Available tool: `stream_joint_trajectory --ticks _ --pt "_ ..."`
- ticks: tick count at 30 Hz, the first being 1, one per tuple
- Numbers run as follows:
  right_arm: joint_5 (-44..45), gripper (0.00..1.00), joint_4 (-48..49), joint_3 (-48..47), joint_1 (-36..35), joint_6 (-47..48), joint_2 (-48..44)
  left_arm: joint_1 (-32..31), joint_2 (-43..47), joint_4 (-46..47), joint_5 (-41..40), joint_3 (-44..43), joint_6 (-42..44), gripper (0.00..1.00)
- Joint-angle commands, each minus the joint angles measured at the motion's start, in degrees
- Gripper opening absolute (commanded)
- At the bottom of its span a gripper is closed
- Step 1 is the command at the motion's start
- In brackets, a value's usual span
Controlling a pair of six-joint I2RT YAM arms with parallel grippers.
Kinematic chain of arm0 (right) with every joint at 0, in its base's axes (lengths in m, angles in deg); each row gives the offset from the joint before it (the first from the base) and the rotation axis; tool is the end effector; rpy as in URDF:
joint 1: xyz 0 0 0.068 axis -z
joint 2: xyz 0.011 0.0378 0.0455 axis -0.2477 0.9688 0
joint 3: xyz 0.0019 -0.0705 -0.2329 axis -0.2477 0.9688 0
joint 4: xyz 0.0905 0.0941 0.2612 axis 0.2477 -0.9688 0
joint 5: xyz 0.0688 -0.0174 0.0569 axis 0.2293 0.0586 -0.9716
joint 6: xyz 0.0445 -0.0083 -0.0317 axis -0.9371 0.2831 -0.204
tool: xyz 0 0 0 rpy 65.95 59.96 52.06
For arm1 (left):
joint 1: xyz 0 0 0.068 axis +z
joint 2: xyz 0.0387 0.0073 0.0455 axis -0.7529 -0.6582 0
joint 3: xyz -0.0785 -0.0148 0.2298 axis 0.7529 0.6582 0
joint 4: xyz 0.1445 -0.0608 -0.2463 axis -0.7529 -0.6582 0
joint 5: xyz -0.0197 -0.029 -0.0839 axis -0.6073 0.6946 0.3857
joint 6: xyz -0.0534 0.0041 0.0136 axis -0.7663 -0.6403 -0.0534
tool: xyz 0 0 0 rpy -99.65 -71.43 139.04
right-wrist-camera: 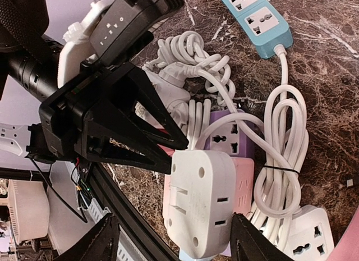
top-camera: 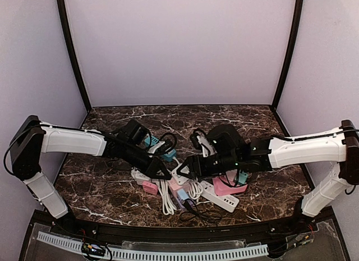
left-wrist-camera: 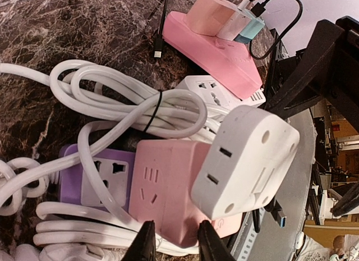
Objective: Pull the plug off the socket
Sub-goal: Remove the plug from the socket.
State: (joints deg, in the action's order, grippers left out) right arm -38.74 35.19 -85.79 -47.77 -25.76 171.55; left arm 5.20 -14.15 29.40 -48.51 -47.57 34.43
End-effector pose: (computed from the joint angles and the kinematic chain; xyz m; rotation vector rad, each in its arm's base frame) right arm 0.1631 0.3198 0.1880 -0.4254 2.4491 1.1139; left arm 0.2422 -0.2631 0.1391 0.9615 2.4088 -1.2350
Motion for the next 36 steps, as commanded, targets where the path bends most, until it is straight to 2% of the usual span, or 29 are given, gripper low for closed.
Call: stream_joint_trajectory --ticks 1,20,23,30,36 --pt "-1.4 0.66 2.0 -1.5 -0.8 0.6 -0.9 -0.3 -1.9 -2.1 -2.2 1.2 0.7 0.26" --pt "8.5 0.64 -7.6 -10.8 -6.7 4.8 3.3 -0.3 -3.0 -3.2 -3.4 0.2 1.5 0.25" --pt "13.4 0.65 -10.1 -12.3 -7.9 6.0 2.5 -0.3 -3.0 -3.4 -3.6 0.2 1.7 0.25" --pt "23.2 0.74 -16.1 -13.2 -9.6 7.5 -1.1 -0.3 -3.0 -3.6 -3.6 -0.1 1.9 0.25" --pt "27.7 0.73 -22.9 -15.5 -11.6 7.3 0.9 -0.3 -3.0 -3.9 -3.9 -0.3 2.0 0.25"
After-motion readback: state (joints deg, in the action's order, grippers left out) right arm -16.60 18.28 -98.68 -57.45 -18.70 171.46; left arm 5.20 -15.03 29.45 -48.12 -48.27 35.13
